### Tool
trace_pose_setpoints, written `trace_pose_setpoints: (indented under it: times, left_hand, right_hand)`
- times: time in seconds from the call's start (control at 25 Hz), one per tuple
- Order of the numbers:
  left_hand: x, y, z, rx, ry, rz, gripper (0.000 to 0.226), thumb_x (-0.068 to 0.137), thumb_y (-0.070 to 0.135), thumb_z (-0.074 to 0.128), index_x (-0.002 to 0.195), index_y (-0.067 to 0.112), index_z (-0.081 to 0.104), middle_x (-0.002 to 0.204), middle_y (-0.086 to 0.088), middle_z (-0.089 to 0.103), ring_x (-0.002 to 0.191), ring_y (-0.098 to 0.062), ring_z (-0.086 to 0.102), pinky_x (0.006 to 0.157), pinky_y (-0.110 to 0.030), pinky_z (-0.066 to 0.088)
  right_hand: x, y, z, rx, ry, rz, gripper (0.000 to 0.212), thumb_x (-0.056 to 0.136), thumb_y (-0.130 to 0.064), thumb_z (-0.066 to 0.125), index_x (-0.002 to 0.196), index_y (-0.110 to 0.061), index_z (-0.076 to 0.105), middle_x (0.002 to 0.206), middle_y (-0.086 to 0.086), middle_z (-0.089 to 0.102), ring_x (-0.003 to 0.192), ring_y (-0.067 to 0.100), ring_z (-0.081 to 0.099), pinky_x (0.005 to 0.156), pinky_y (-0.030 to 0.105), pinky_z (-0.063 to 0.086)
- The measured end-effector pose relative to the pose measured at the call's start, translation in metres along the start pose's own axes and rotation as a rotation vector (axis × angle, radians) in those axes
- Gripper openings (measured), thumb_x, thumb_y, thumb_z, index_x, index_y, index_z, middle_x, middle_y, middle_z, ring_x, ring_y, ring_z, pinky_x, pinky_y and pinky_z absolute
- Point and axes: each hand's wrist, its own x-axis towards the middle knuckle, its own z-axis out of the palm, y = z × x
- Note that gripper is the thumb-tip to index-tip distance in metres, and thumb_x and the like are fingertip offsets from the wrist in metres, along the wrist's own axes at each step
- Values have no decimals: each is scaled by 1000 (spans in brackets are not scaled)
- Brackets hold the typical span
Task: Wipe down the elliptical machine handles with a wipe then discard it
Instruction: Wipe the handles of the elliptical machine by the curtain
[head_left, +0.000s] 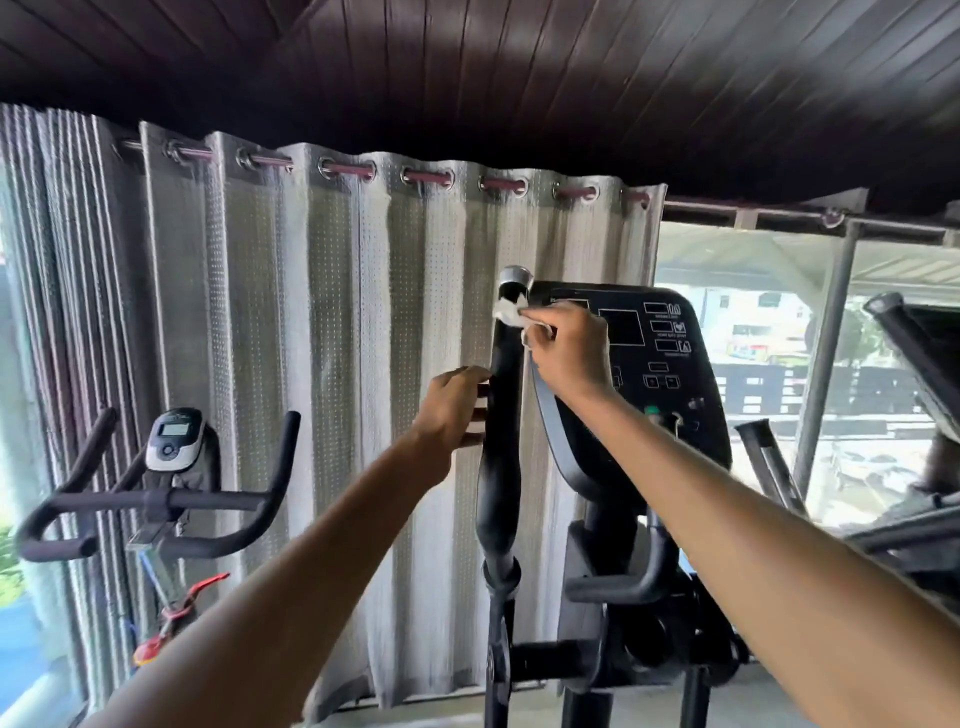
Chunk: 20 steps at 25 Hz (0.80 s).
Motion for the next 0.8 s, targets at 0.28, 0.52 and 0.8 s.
trace_pose_setpoints:
  times: [0.28, 0.52, 0.8]
  left_hand:
    - [-37, -32, -15, 85, -77, 3, 26, 103, 18, 47, 113, 14, 71, 92, 1, 71, 82, -17, 67, 68, -31, 54]
    - [-65, -56, -18, 102, -114, 22, 29, 101, 10, 46, 117, 12, 70, 94, 2, 76, 82, -9, 71, 72, -25, 54]
    - [-86, -107, -16, 99, -32, 24, 38, 84, 46, 61, 108, 18, 71, 112, -4, 75, 113, -22, 68, 90, -33, 51]
  right_hand:
    - [-101, -19, -34, 170, -90, 10, 28, 85, 1, 74, 110, -11, 77, 103, 0, 74, 87, 9, 69, 81, 22, 57]
    - [-177, -43, -32, 214, 80, 132, 30, 85, 4, 71, 111, -10, 77, 106, -2, 72, 94, 7, 68, 79, 28, 60]
    - [-256, -36, 11, 265, 130, 522, 21, 90, -1, 70, 109, -7, 76, 105, 2, 74, 91, 12, 71, 79, 24, 60]
